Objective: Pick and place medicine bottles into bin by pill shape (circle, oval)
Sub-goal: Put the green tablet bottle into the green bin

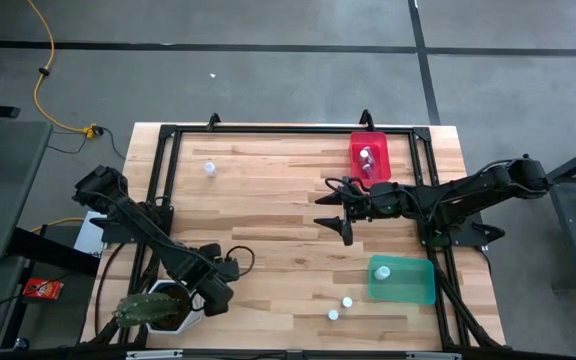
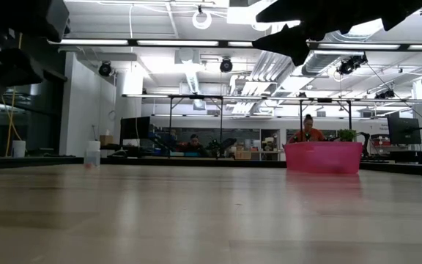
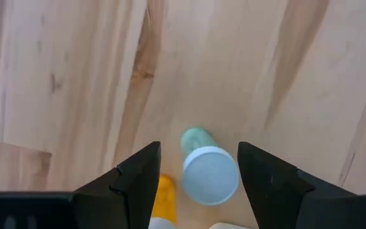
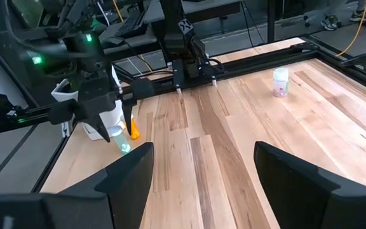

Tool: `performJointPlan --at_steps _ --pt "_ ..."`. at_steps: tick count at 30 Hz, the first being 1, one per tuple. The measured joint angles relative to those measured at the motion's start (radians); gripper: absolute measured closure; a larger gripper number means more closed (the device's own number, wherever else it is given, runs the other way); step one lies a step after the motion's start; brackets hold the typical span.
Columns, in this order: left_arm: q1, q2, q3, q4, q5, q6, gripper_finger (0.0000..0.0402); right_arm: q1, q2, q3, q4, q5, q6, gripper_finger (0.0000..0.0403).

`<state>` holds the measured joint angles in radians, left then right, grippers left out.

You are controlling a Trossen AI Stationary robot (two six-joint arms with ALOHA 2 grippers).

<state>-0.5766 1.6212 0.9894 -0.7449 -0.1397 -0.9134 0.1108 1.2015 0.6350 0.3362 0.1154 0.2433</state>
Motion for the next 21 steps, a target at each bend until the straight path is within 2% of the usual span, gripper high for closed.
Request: performJointPlan --at_steps 12,18,21 --pt "0.003 -0.046 0.000 -0.023 -0.001 0.032 0.0302 0.000 0.000 0.000 -0.003 0.000 -0.001 0.0139" --pt "0.040 -0.095 0.009 -0.026 0.000 0.061 0.0301 0.000 0.000 0.000 0.010 0.000 0.002 0.0139" --pt "0.085 -0.161 0.038 -0.026 -0.046 0.138 0.0295 0.000 0.000 0.000 0.058 -0.015 0.009 0.0139"
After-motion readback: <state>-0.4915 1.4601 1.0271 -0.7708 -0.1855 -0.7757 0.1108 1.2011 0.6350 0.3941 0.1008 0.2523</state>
